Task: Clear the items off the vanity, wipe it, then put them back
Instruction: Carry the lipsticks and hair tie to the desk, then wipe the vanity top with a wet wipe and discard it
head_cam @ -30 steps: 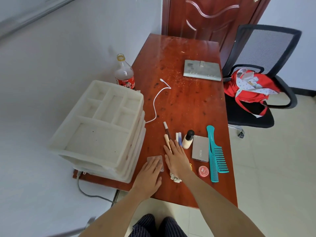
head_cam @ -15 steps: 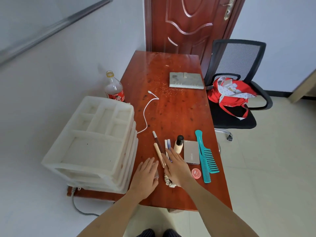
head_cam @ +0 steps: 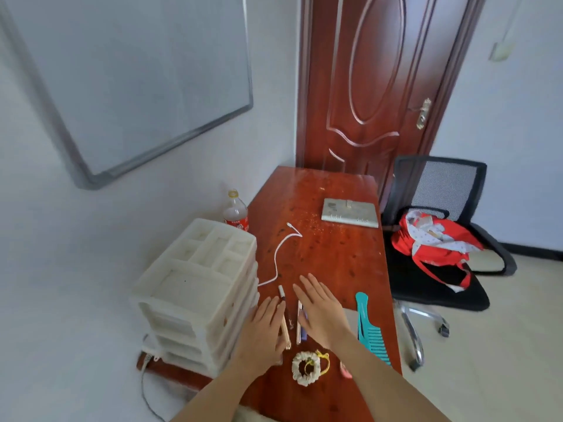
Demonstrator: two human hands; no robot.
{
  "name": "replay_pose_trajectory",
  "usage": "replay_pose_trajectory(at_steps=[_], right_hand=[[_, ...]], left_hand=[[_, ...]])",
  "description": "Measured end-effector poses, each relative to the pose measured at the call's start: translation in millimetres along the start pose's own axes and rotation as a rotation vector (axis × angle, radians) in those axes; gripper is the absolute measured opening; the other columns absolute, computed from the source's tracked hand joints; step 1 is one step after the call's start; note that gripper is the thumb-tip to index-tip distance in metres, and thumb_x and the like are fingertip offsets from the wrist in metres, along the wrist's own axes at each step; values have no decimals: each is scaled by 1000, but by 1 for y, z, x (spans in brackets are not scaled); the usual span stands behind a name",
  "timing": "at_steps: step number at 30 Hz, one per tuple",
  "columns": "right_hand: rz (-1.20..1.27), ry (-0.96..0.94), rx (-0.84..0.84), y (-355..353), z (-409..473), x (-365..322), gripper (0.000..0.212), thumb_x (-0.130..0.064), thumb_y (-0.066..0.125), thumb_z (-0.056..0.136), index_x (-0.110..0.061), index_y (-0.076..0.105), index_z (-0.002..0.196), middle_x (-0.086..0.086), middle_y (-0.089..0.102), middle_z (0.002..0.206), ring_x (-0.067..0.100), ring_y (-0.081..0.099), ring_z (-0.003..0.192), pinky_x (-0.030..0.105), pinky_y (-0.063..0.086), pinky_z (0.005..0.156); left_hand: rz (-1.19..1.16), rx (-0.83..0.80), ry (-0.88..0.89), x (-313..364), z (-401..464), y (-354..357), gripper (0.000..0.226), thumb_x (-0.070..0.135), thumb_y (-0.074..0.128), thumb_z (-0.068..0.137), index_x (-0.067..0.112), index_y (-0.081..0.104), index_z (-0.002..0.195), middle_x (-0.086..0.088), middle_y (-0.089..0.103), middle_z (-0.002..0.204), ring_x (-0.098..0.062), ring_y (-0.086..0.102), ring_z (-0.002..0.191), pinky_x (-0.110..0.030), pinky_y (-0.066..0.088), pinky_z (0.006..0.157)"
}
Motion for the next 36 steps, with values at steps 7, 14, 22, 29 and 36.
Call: replay_pose_trajectory(at_steps=[7,14,22,29,36], right_hand=[[22,-221,112,-51,1,-26,52,-38,36,85,-19,55,129,10,54,135,30,47,128,42,42,103],[160,-522,289,-116,-14,-127,63,-36,39,78,-15,38,137,15,47,139,33,43,129,43,38,105],[310,-910,443,-195,-71,-326,58,-30,42,80,-12,43,135,17,43,142,35,40,131,44,28,106],[484,-1352,599,-269,-198,-524,53,-23,43,82,-13,40,133,15,44,142,31,42,131,43,29,107],[718,-1665,615,-314,-380,-691,51,-24,39,85,-12,42,134,15,44,142,29,41,131,43,34,108]], left_hand=[[172,160,-239,18,-39,-82,57,37,43,77,13,54,127,-8,56,131,-25,53,120,-46,44,97],[391,216,-499,1,-154,-163,66,42,49,80,15,36,138,-9,42,143,-27,42,130,-49,33,106],[608,239,-895,-28,-375,-255,71,41,59,76,14,38,138,-10,40,144,-28,42,130,-48,24,107],[777,203,-1240,-6,-619,-312,63,39,32,80,14,38,138,-11,41,144,-27,39,131,-47,22,106],[972,106,-1562,83,-843,-354,82,43,69,69,13,35,137,-12,44,141,-30,44,127,-47,24,105]])
Point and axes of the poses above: each hand's wrist, its own z-axis towards the middle knuckle, its own y-axis out of the palm, x = y × z, the point moved 5 cm from there along z, towards the middle knuckle
